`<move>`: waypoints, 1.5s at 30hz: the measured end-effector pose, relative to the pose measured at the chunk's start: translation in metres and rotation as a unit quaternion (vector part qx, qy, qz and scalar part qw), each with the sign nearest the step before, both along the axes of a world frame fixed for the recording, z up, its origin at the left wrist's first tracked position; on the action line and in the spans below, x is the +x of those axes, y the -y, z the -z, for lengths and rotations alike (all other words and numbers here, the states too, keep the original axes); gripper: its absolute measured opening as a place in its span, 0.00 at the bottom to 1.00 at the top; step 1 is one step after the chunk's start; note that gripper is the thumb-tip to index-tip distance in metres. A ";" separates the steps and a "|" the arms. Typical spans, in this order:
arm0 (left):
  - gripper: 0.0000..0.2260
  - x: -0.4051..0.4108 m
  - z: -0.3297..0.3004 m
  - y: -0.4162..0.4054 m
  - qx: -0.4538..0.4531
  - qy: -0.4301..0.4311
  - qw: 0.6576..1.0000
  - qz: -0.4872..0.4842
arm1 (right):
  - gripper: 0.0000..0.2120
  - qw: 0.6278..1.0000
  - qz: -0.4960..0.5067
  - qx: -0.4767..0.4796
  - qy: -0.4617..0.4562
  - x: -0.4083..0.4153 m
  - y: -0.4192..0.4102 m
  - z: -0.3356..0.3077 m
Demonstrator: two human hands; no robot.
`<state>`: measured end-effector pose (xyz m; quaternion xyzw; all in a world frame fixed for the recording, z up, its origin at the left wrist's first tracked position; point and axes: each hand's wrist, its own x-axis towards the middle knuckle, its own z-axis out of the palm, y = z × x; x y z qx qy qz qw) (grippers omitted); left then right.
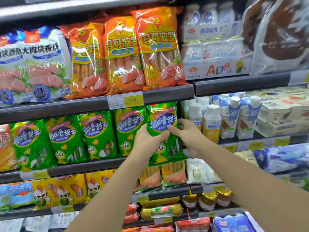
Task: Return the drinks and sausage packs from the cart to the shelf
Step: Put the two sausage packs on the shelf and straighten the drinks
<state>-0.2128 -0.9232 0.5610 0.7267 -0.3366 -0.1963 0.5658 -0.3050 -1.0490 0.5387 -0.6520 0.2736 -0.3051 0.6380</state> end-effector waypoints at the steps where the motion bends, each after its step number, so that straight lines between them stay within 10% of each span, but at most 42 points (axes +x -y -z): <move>1: 0.18 0.001 -0.003 -0.002 0.019 0.037 0.999 -0.017 | 0.25 1.000 0.011 -0.008 0.002 0.004 0.002 -0.004; 15: 0.17 0.005 0.006 -0.031 0.099 0.277 0.956 0.013 | 0.20 0.983 0.146 -0.109 0.012 0.034 -0.002 0.000; 22: 0.12 0.002 0.031 -0.023 0.261 0.392 0.880 0.067 | 0.47 0.917 0.202 -0.273 -0.208 0.025 -0.010 0.000; 45: 0.08 -0.006 0.041 -0.021 0.281 0.445 0.849 0.049 | 0.49 0.893 0.197 -0.329 -0.236 0.019 -0.031 0.033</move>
